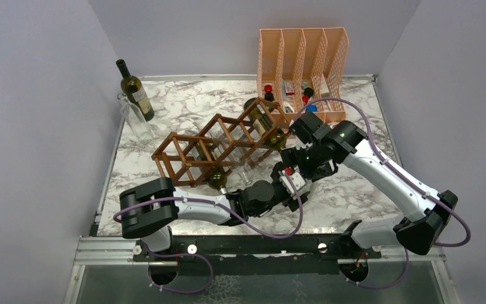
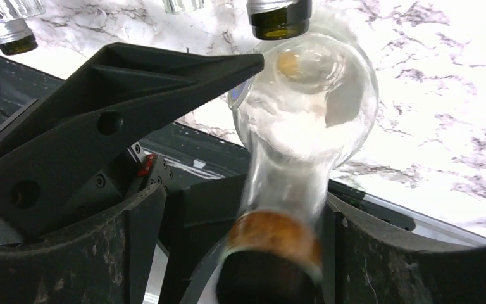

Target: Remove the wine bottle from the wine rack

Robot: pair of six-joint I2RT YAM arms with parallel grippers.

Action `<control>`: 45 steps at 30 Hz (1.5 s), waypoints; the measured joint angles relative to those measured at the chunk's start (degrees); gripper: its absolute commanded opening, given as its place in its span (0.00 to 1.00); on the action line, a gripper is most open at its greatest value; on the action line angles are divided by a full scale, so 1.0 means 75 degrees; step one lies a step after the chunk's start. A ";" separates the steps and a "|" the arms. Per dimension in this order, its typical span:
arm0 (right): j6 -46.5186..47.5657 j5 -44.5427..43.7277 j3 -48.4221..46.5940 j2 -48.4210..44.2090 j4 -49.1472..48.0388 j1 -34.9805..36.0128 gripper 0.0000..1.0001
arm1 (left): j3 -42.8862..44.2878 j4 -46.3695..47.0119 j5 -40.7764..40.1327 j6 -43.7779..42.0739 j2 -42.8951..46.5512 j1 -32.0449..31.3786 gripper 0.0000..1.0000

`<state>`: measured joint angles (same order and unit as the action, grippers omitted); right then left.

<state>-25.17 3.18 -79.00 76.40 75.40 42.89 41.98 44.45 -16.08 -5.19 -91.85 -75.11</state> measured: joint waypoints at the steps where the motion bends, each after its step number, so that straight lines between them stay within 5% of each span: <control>1: 0.0050 -0.0061 -0.0076 0.0009 0.0032 -0.0003 0.83 | 0.0061 -0.0009 0.0000 0.0044 0.0000 0.0000 0.87; 16: 0.0382 -0.0621 -0.0318 -0.0041 0.0154 -0.0012 0.83 | 0.0312 -0.0047 0.0157 0.0329 -0.0009 0.0015 0.94; 26: 0.0268 -0.1547 0.0102 -0.0414 -0.0286 0.0052 0.61 | 0.0050 -0.1008 0.0804 0.0347 0.1754 -0.0128 0.99; 36: -0.0079 -0.2110 0.0484 -0.0510 -0.0723 0.0058 0.22 | -0.0143 -0.2975 0.1116 0.0440 0.3587 -0.0125 0.99; 41: -0.0309 -0.2294 0.0545 -0.0595 -0.0746 0.0070 0.03 | 0.0670 -0.4637 0.1326 0.0539 0.4013 0.0743 0.99; 45: -0.0615 -0.2739 0.0545 -0.0603 -0.0662 0.0009 0.01 | 0.1880 -0.5339 0.1466 0.0408 0.4095 0.1778 0.99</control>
<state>-29.78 -17.37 -74.91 71.88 70.43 42.96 56.07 4.40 -5.08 -2.13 -61.14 -61.78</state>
